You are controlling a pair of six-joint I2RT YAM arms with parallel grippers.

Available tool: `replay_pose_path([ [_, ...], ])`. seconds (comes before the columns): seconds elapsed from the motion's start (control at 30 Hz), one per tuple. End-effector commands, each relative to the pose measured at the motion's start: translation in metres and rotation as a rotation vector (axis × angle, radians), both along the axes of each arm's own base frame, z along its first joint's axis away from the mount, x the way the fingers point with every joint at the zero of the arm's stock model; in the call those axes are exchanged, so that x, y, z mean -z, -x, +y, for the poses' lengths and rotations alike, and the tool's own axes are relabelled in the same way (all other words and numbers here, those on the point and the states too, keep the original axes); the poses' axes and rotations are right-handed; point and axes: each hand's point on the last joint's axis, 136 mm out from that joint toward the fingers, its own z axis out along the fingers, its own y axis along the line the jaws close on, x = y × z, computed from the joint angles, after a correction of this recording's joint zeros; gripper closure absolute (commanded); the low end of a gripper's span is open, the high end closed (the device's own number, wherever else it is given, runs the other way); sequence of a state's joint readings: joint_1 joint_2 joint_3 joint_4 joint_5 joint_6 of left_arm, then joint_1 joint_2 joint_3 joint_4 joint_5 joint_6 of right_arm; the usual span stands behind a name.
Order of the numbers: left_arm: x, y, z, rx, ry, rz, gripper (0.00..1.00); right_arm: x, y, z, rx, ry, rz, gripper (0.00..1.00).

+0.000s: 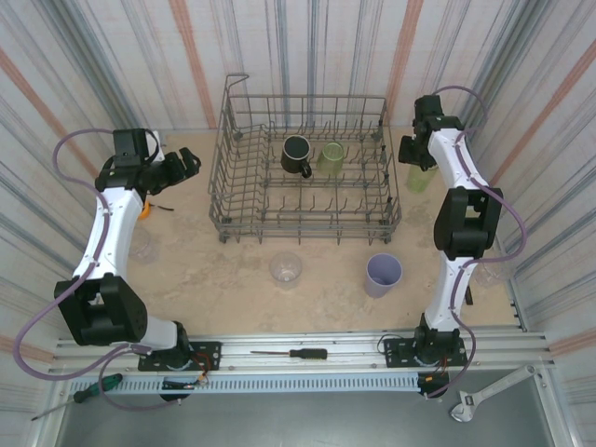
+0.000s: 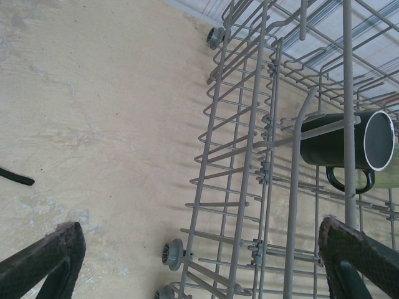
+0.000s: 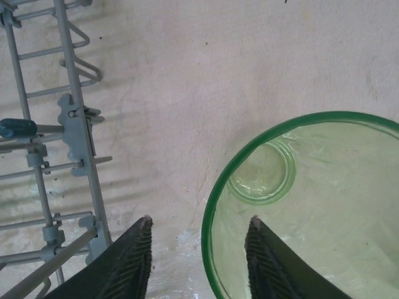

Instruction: Load the cups into the dish rack

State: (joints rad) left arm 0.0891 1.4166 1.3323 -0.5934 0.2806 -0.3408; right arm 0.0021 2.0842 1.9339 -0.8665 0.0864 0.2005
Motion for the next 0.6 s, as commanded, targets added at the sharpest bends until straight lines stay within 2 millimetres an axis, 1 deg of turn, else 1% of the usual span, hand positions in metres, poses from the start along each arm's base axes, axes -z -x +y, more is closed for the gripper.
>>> replay_pose_path([
  [0.0,-0.010,0.004,-0.006,0.014,0.015,-0.032,0.01,0.007,0.002,-0.009,0.017,0.005,0.031,0.62],
  [0.07,-0.010,0.003,-0.006,0.013,0.015,-0.033,0.01,0.009,0.001,-0.010,0.019,0.003,0.035,0.71],
  [0.13,-0.010,0.004,-0.007,0.014,0.019,-0.033,0.01,0.012,0.001,-0.010,0.018,0.002,0.041,0.77],
  [0.27,-0.013,0.005,-0.008,0.018,0.026,-0.040,0.01,0.011,0.002,-0.011,0.023,0.000,0.045,1.00],
  [0.33,-0.014,0.005,-0.008,0.020,0.024,-0.045,0.01,0.005,0.002,-0.009,0.024,-0.002,0.031,1.00],
  [0.4,-0.014,0.005,-0.007,0.015,0.019,-0.047,0.01,-0.005,0.002,-0.008,0.035,-0.007,0.002,1.00],
  [0.57,-0.012,0.006,-0.004,0.005,-0.003,-0.038,0.01,-0.037,0.006,-0.008,0.065,0.007,-0.068,1.00],
])
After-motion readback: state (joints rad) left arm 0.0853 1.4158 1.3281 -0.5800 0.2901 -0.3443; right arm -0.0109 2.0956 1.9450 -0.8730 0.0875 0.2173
